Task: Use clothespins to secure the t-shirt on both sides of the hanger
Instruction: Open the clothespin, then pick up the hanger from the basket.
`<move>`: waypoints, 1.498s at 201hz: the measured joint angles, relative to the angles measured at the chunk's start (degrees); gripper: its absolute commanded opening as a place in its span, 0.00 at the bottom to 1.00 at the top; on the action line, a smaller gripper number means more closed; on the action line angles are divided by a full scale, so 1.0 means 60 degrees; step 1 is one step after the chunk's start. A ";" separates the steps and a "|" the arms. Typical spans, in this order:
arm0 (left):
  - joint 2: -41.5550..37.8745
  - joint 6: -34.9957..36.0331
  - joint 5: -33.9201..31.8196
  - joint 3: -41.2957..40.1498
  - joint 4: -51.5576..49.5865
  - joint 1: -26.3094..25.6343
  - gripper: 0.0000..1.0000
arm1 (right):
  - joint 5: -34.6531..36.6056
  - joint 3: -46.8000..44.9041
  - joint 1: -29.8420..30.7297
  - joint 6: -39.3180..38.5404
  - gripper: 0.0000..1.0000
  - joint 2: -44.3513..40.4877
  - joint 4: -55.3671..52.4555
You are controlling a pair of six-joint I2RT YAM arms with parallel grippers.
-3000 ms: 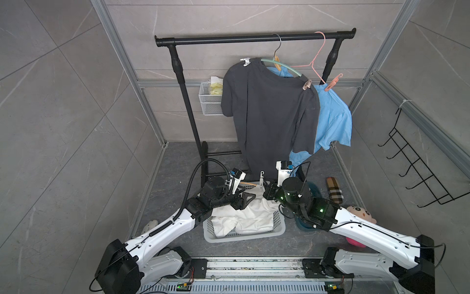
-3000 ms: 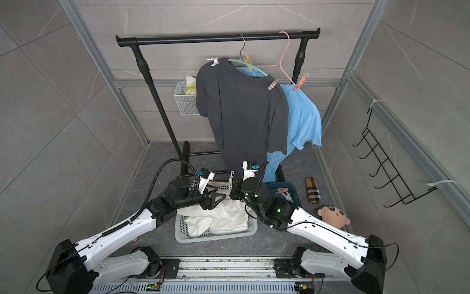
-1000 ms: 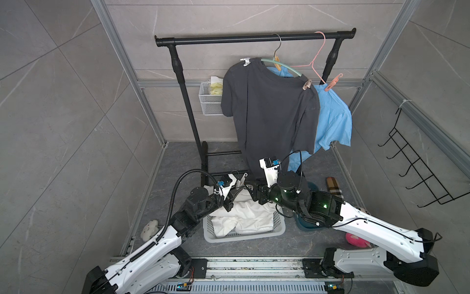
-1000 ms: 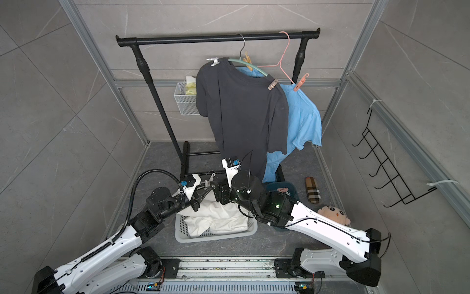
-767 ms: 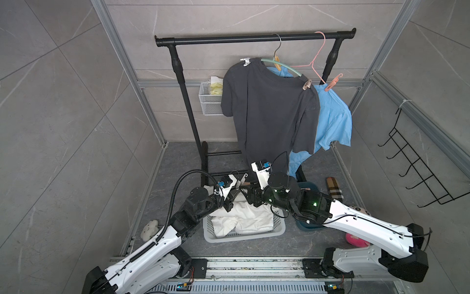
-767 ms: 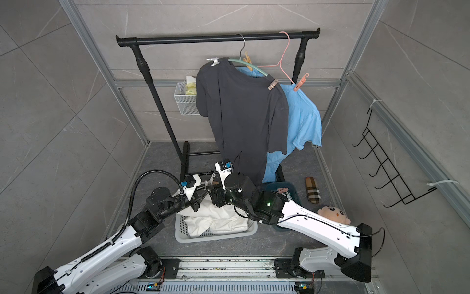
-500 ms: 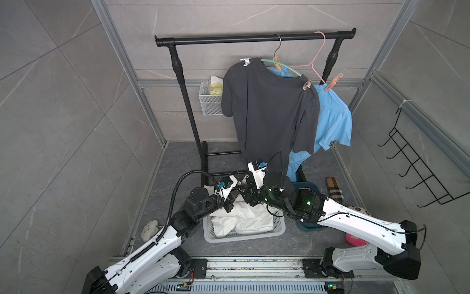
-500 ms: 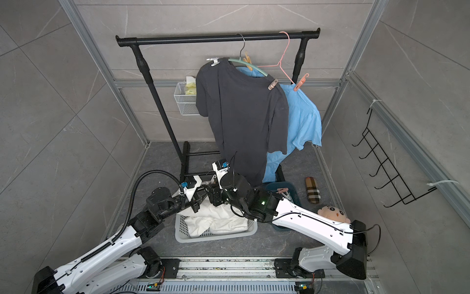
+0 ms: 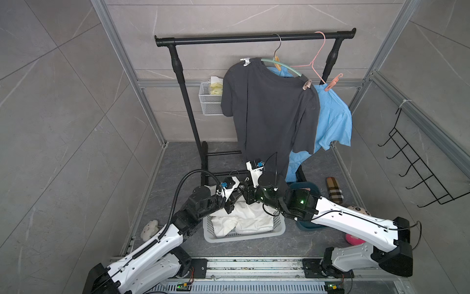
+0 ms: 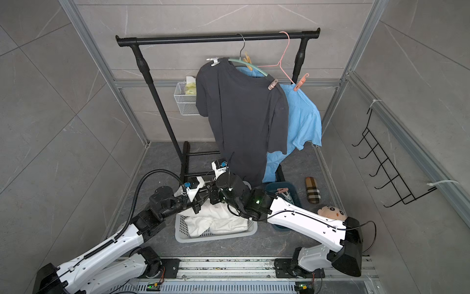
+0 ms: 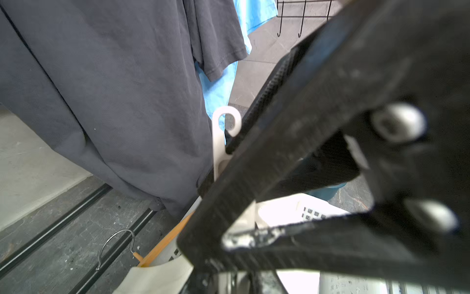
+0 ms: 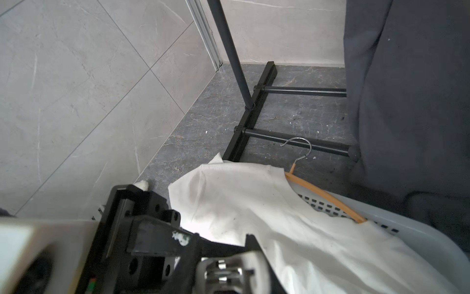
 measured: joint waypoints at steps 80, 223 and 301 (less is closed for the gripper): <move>0.0018 -0.0160 -0.0295 0.0321 -0.0914 -0.0007 0.59 | 0.0827 -0.0237 -0.0550 0.0004 0.03 -0.0186 -0.0353; 0.8714 -0.2688 -0.4164 0.8837 -0.8582 0.0594 0.48 | 0.1625 -0.2801 -0.2667 0.0007 0.00 -0.3104 -0.1756; 0.9952 -0.3067 -0.4918 0.9602 -0.9133 0.0765 0.43 | 0.1610 -0.3268 -0.2838 -0.0200 0.00 -0.3515 -0.2018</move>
